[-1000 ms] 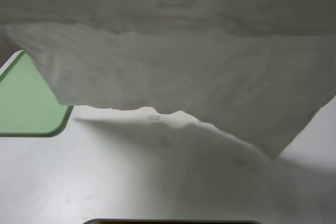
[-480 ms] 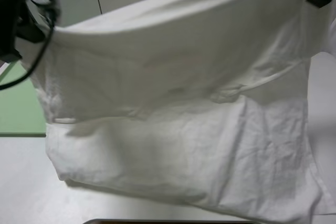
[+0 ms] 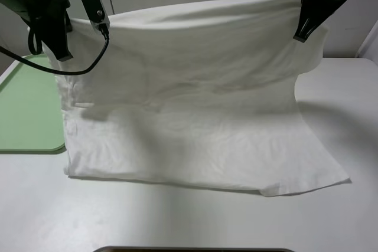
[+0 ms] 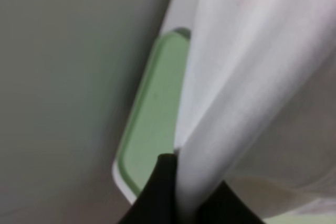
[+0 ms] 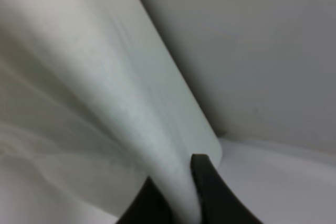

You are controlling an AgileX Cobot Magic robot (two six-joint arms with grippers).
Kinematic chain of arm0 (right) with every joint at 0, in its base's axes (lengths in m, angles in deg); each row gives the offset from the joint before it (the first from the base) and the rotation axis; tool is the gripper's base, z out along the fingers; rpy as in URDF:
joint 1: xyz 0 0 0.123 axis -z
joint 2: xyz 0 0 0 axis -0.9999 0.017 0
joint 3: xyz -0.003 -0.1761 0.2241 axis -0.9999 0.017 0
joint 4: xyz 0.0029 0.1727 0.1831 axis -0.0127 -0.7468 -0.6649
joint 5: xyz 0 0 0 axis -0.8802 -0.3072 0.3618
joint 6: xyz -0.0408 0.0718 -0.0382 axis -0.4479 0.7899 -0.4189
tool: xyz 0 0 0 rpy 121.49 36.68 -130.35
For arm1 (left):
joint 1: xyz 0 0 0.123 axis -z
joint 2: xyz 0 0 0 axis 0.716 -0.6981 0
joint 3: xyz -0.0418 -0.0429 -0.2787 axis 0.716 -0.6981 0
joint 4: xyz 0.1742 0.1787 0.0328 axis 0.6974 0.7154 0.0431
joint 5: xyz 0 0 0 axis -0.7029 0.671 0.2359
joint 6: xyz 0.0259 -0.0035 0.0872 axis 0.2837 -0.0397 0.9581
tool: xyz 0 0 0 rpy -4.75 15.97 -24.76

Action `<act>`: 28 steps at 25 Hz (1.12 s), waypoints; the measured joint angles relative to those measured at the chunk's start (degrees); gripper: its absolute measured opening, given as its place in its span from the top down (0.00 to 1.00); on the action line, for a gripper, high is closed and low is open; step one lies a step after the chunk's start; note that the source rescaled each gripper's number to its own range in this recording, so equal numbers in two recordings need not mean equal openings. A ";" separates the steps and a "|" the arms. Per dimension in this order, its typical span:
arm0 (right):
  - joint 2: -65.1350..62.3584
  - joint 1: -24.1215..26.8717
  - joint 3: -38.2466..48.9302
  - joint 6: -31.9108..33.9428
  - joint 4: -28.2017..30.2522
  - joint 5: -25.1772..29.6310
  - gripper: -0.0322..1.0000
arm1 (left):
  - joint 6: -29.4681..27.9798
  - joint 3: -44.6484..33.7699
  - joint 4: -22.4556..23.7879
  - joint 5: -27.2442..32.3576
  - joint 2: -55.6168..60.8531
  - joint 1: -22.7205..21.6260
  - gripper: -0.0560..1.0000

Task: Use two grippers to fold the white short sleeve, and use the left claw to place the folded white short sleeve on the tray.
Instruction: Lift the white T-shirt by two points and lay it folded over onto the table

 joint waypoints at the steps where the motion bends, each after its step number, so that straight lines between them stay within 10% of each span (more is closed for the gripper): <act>1: -0.06 0.00 0.00 0.58 1.49 -1.40 0.95 | -2.43 0.00 3.06 -1.56 0.19 0.00 0.95; 28: -29.64 -6.01 0.00 4.18 12.32 -9.24 0.95 | -2.35 -0.12 7.38 -10.48 30.72 3.70 0.95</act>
